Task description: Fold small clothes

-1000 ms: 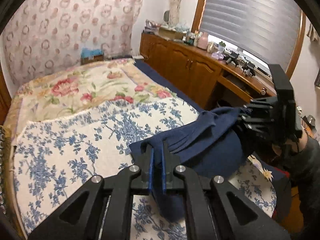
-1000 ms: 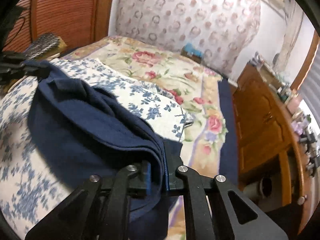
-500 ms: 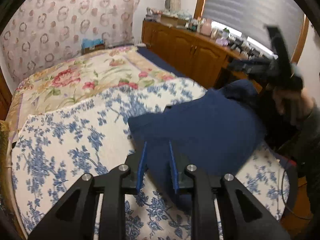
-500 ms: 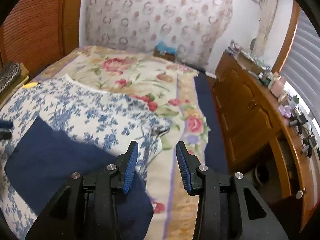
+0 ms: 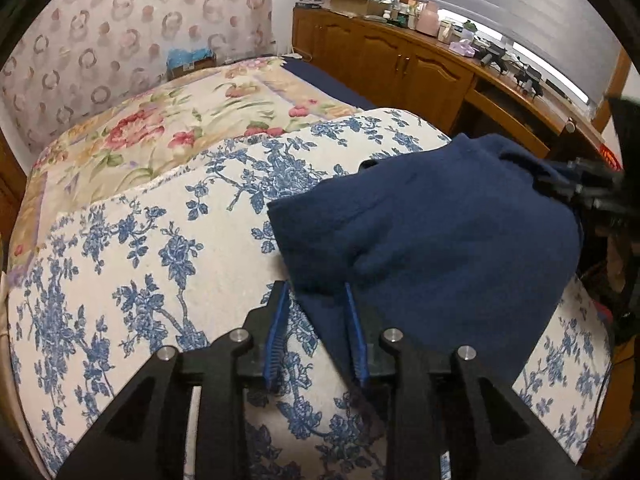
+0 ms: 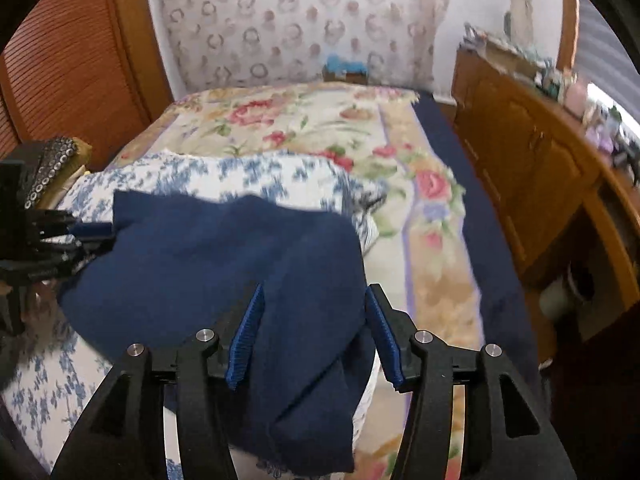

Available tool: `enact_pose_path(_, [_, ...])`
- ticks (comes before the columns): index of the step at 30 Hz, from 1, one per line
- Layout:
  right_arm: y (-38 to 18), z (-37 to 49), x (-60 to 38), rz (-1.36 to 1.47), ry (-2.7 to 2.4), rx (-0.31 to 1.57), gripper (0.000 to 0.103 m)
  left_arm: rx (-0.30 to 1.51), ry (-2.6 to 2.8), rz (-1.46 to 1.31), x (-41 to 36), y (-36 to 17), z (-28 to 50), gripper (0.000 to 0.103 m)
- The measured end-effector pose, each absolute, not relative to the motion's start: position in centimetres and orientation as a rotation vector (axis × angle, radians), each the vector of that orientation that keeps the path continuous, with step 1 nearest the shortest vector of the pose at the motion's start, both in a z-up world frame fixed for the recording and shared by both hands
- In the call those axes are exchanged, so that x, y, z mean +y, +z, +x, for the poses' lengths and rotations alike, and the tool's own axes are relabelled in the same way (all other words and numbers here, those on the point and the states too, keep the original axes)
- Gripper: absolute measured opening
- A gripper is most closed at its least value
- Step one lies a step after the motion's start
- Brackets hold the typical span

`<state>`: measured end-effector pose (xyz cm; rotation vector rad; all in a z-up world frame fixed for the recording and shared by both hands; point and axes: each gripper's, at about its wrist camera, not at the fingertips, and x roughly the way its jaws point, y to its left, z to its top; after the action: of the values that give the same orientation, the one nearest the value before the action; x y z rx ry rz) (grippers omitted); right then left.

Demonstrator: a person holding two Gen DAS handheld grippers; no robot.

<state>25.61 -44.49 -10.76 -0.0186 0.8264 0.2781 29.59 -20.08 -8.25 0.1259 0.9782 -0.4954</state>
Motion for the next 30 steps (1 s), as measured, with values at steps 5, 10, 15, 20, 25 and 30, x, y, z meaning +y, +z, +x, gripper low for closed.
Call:
enact_pose_path(5, [-12.1,25.9,-45.5,0.071,0.284,0.853,0.060,1.024,-0.523,0.078,-20.2,-8.4,30.9,0.027])
enact_pose_path(10, [-12.7,26.6,-46.0,0.140,0.311,0.891,0.061,1.047,-0.541,0.036,-20.5,-8.3,31.9,0.027])
enact_pose_path(15, [-13.4,27.3,-46.7,0.247,0.376,0.935,0.061,1.048,-0.541,0.010,-20.9,-8.3,31.9,0.027])
enact_pose_path(20, [-13.9,27.5,-46.7,0.314,0.447,0.953,0.055,1.056,-0.586,-0.040,-20.6,-8.4,32.1,0.027])
enact_pose_path(25, [-13.0,27.0,-46.6,0.248,0.424,0.915,0.043,1.050,-0.638,-0.045,-20.8,-8.4,32.1,0.015])
enact_pose_path(30, [-11.8,25.4,-45.6,0.161,0.424,0.854,0.017,0.985,-0.685,-0.080,-20.4,-7.2,30.9,0.008])
